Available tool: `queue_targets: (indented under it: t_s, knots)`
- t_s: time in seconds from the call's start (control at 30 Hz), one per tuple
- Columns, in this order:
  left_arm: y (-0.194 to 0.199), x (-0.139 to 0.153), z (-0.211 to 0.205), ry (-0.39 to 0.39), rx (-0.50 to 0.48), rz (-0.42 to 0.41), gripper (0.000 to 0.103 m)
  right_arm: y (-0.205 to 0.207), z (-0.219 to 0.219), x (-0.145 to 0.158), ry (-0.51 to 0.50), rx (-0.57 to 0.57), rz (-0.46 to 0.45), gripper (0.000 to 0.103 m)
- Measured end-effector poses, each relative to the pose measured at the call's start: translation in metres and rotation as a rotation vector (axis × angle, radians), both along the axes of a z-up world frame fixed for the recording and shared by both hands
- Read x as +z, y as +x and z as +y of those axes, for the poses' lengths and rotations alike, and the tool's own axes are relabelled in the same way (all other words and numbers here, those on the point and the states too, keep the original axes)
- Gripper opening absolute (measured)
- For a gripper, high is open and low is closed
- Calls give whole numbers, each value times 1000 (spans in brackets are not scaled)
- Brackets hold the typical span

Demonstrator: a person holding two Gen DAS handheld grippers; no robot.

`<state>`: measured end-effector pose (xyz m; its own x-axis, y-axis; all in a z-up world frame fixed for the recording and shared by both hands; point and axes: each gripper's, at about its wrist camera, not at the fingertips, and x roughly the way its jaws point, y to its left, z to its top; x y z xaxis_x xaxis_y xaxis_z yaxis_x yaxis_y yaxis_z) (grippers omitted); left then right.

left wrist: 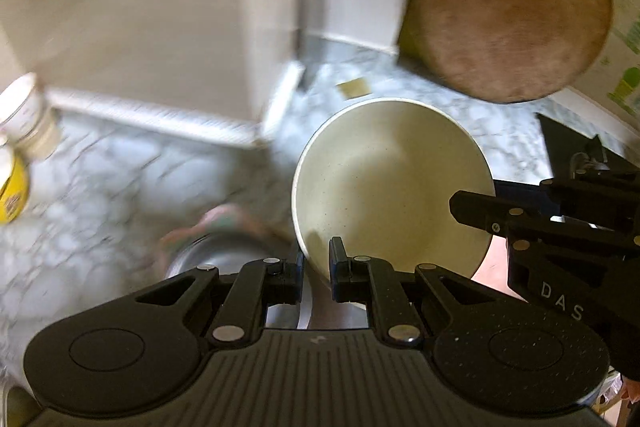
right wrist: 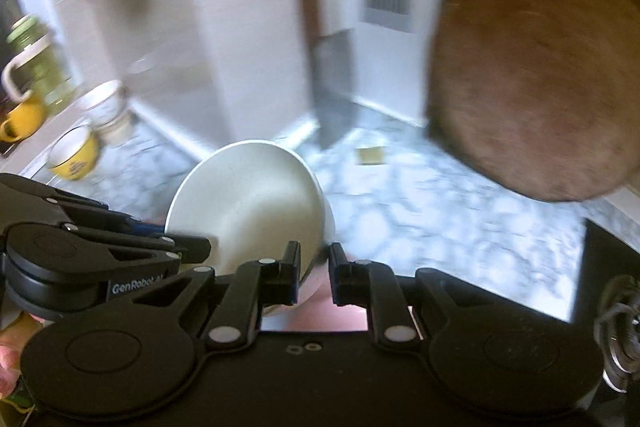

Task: Organize plates and bowls
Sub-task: 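Lift the cream bowl with both grippers and carry it over the pink pot, then lower the cream bowl into the pink pot and open both grippers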

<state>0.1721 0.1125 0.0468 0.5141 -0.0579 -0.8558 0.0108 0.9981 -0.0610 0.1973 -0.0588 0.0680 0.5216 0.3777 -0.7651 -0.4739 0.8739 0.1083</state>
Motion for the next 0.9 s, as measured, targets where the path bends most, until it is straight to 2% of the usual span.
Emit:
queue_targets:
  t_s: [0.23,0.37,0.63,0.9]
  knots:
    - [-24,-19,60,-3,75,61,11,-17,62,-7,0,100,37,16]
    - [-30,-34,78,0,104,94,11,-23,88,-21,-13,131,76,16]
    - [-27,-64,88,3,131,151,11,-21,106,-50,-32,123,147,16]
    - [-20,-72,85,27,124,166,11,-14,107,-67,-41,110,181,16]
